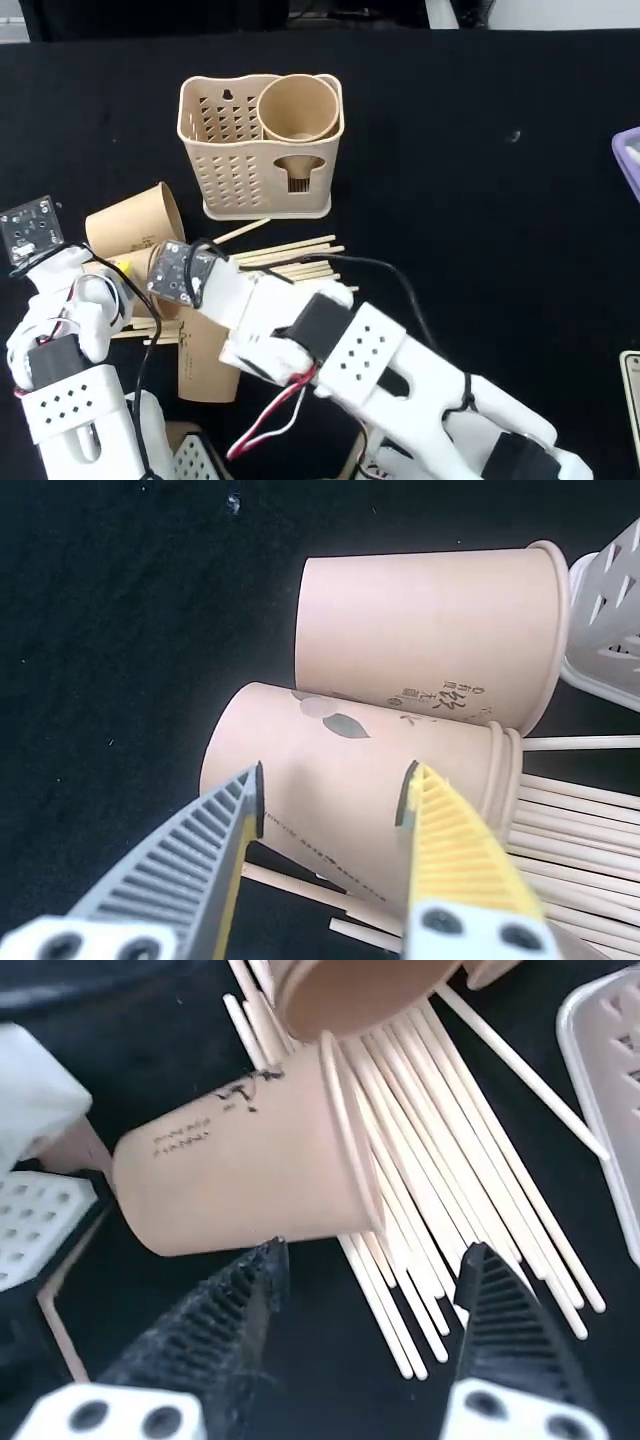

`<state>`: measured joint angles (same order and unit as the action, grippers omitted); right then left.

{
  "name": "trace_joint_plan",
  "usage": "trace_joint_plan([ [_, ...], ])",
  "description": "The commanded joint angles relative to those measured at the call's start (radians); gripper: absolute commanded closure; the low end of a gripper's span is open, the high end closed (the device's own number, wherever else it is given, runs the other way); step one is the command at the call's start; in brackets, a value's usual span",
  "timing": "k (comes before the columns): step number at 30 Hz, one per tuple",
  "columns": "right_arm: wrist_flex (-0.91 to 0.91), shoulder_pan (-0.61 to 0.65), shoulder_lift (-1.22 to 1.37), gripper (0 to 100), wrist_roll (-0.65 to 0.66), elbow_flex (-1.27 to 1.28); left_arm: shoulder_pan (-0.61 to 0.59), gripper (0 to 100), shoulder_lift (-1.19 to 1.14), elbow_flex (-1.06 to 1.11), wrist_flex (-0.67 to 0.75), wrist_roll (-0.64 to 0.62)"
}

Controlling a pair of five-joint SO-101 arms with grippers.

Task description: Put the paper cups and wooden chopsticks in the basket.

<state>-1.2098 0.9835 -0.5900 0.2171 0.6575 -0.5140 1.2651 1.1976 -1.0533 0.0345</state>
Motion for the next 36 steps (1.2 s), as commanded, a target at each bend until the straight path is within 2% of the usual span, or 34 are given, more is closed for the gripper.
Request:
trace_joint_plan([
  [1, 0.06, 0.02, -0.035, 72.0, -0.038, -0.005, -0.007, 76, -0.005, 0.005, 0.0, 0.008],
  [8, 0.155, 0.018, -0.031, 71.9, -0.091, 0.054, -0.143, 76, -0.005, -0.019, 0.008, -0.054],
  [15, 0.189, 0.018, 0.128, 71.9, -0.084, 0.007, -0.102, 76, -0.005, -0.01, 0.008, -0.055],
  [22, 0.066, 0.023, 0.234, 72.8, -0.064, -0.097, -0.104, 76, -0.005, -0.008, 0.008, -0.055],
  [24, 0.04, 0.023, 0.236, 77.5, -0.011, -0.101, -0.104, 76, -0.005, -0.008, 0.008, -0.055],
  [29, 0.018, 0.02, 0.166, 99.4, 0.074, -0.094, -0.105, 76, -0.005, -0.008, 0.008, -0.055],
  [36, -0.074, 0.018, -0.061, 98.8, 0.087, -0.102, -0.107, 76, -0.005, -0.007, 0.008, -0.055],
])
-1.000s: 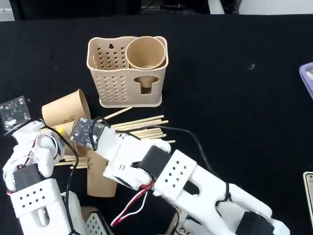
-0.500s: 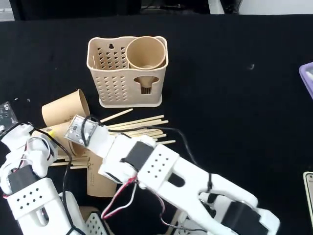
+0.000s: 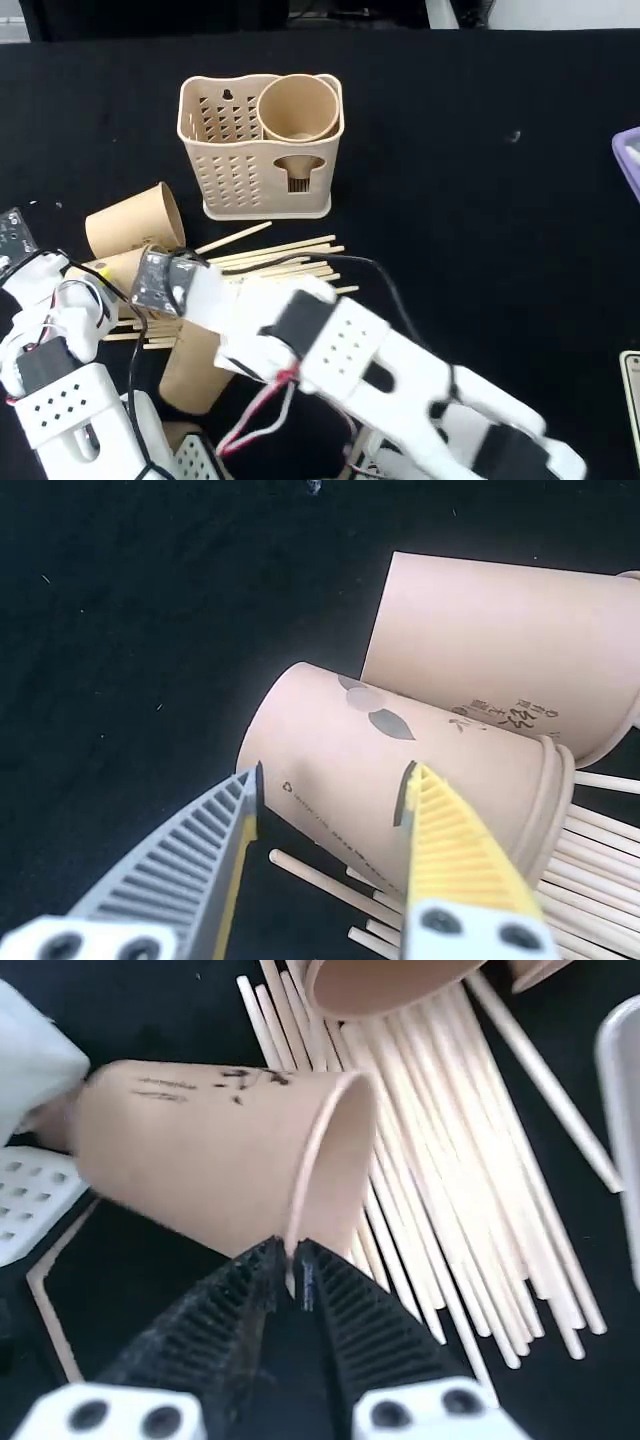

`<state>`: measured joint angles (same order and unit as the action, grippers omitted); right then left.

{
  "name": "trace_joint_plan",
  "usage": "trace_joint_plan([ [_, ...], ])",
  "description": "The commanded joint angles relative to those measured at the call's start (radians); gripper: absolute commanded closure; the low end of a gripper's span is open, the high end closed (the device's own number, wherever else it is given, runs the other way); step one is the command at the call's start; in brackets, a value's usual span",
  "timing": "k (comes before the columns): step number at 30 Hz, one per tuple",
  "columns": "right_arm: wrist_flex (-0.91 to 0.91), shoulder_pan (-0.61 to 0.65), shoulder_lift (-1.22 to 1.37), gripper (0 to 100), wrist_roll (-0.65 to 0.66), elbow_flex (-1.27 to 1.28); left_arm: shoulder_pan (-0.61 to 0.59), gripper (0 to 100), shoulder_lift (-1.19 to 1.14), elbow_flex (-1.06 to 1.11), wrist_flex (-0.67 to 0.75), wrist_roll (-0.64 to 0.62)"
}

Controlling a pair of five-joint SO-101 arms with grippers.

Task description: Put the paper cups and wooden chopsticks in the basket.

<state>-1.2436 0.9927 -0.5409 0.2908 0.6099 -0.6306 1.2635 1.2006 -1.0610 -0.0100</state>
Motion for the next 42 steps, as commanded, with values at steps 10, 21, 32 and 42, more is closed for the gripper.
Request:
trace_joint_plan([
  [10, -0.098, -0.052, -0.171, 98.8, 0.052, -0.025, 0.012, 76, -0.003, -0.01, 0.015, -0.011],
  [21, -0.499, -0.456, -0.171, 98.8, 0.292, -0.357, 0.012, 76, -0.003, -0.01, 0.015, -0.011],
  [32, -0.391, -1.091, -0.139, 98.8, 0.588, -0.275, 0.012, 76, -0.003, -0.01, 0.015, -0.011],
  [42, -0.149, -1.211, -0.059, 98.8, 0.621, -0.064, 0.012, 76, -0.003, -0.01, 0.015, -0.011],
])
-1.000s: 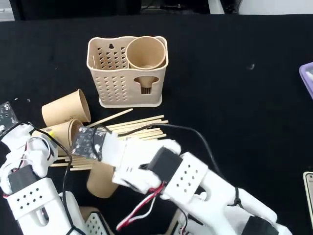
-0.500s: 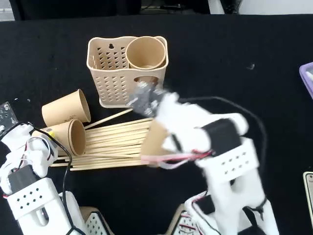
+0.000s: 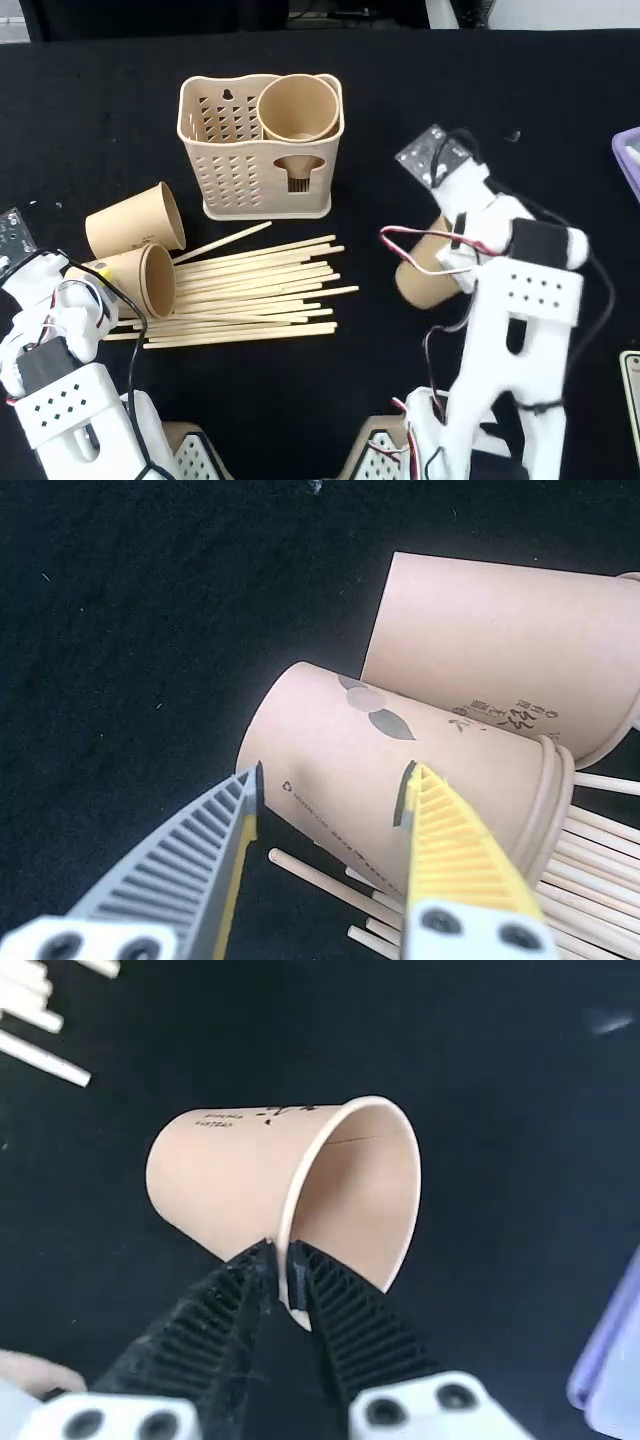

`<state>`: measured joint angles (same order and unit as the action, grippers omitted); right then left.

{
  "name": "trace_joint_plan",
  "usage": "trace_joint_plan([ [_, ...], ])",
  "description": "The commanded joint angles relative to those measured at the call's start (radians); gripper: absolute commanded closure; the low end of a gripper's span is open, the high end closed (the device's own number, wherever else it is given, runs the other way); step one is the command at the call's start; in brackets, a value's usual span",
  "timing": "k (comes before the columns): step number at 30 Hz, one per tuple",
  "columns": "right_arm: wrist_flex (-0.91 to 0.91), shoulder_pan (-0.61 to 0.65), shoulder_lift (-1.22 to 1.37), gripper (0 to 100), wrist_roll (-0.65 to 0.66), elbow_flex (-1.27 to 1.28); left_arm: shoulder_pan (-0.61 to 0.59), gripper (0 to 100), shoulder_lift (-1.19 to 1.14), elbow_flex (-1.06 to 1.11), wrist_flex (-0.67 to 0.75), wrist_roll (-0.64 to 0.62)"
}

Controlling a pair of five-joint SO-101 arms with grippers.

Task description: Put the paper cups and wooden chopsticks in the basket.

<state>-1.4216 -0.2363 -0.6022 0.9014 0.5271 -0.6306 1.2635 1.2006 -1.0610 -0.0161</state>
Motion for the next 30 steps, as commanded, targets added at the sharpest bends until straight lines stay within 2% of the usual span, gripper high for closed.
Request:
trace_joint_plan([
  [1, 0.02, 0.035, -0.001, 98.8, 0.009, 0.031, 0.013, 76, -0.003, -0.01, 0.015, -0.005],
  [7, -0.057, 0.166, -0.016, 98.6, 0.008, 0.091, 0.013, 76, -0.003, -0.01, 0.015, -0.005],
  [10, -0.052, 0.204, -0.018, 98.4, -0.046, 0.113, 0.013, 76, -0.003, 0.002, 0.038, -0.005],
  [17, -0.04, 0.213, -0.018, 83.2, -0.087, 0.117, 0.013, 76, -0.003, 0.012, 0.048, -0.006],
  [22, -0.04, 0.213, -0.018, 99.2, -0.081, 0.113, 0.013, 76, -0.003, 0.012, 0.048, -0.006],
  [30, -0.055, 0.204, -0.053, 98.8, -0.081, 0.048, 0.013, 76, -0.003, 0.012, 0.048, -0.006],
])
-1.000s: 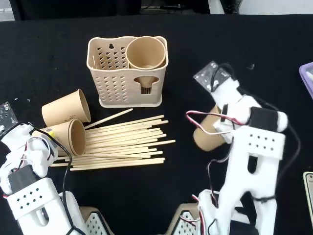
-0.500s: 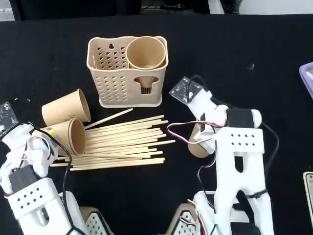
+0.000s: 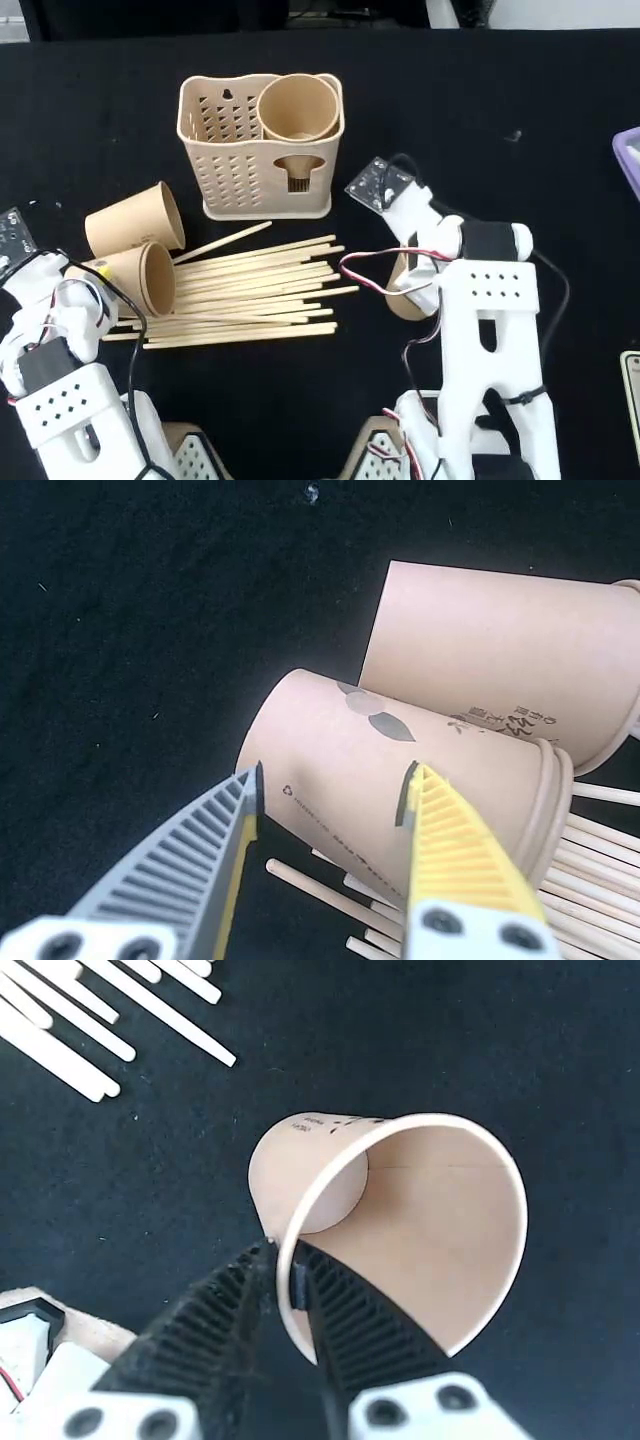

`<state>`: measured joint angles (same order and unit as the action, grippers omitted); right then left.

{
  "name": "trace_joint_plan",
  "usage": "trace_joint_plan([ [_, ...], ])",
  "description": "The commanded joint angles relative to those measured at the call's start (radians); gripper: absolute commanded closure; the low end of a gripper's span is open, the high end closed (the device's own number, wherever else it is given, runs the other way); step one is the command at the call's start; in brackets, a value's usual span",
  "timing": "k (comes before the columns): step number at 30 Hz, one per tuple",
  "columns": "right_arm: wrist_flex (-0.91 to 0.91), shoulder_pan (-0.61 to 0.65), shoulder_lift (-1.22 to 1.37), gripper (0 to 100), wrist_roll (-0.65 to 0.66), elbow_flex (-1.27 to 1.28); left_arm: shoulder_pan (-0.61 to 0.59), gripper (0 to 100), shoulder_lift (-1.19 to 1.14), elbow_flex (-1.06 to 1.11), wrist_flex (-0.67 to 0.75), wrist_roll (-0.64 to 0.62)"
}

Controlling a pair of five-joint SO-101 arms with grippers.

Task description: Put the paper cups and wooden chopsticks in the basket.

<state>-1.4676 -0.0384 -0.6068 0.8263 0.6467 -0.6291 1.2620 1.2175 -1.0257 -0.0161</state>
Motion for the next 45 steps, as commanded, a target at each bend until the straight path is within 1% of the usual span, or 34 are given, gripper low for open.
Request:
trace_joint_plan([
  [1, -0.028, 0.006, -0.071, 98.8, -0.006, -0.11, 0.012, 76, -0.002, -0.005, 0.012, -0.006],
  [4, -0.061, 0.014, -0.16, 98.8, -0.008, -0.269, 0.012, 76, -0.002, -0.005, 0.012, -0.006],
  [7, -0.04, 0.014, -0.231, 98.8, -0.015, -0.426, 0.012, 76, 0.002, -0.008, 0.012, -0.006],
  [10, 0.008, 0.017, -0.226, 98.8, -0.035, -0.561, 0.012, 76, 0.002, -0.008, 0.012, -0.006],
  [12, 0.031, 0.041, -0.197, 98.8, -0.035, -0.639, 0.012, 76, 0.002, -0.008, 0.012, -0.006],
  [14, 0.049, 0.104, -0.156, 98.8, -0.035, -0.704, 0.012, 76, 0.002, -0.01, 0.014, -0.006],
  [19, 0.107, 0.319, -0.005, 98.8, -0.035, -0.851, 0.012, 76, 0.003, -0.007, 0.014, -0.006],
  [23, 0.127, 0.397, 0.166, 98.8, -0.035, -0.969, 0.012, 76, 0.006, -0.007, 0.014, -0.006],
  [28, 0.117, 0.408, 0.403, 98.8, -0.035, -1.124, 0.012, 76, 0.008, -0.007, 0.014, -0.006],
  [33, 0.028, 0.408, 0.565, 98.8, -0.031, -1.296, 0.012, 76, 0.008, -0.007, 0.014, -0.006],
  [40, -0.15, 0.408, 0.665, 98.8, -0.028, -1.504, 0.012, 76, 0.008, -0.008, 0.014, -0.006],
  [45, -0.204, 0.408, 0.702, 98.8, -0.028, -1.554, 0.012, 76, 0.008, -0.008, 0.014, -0.006],
])
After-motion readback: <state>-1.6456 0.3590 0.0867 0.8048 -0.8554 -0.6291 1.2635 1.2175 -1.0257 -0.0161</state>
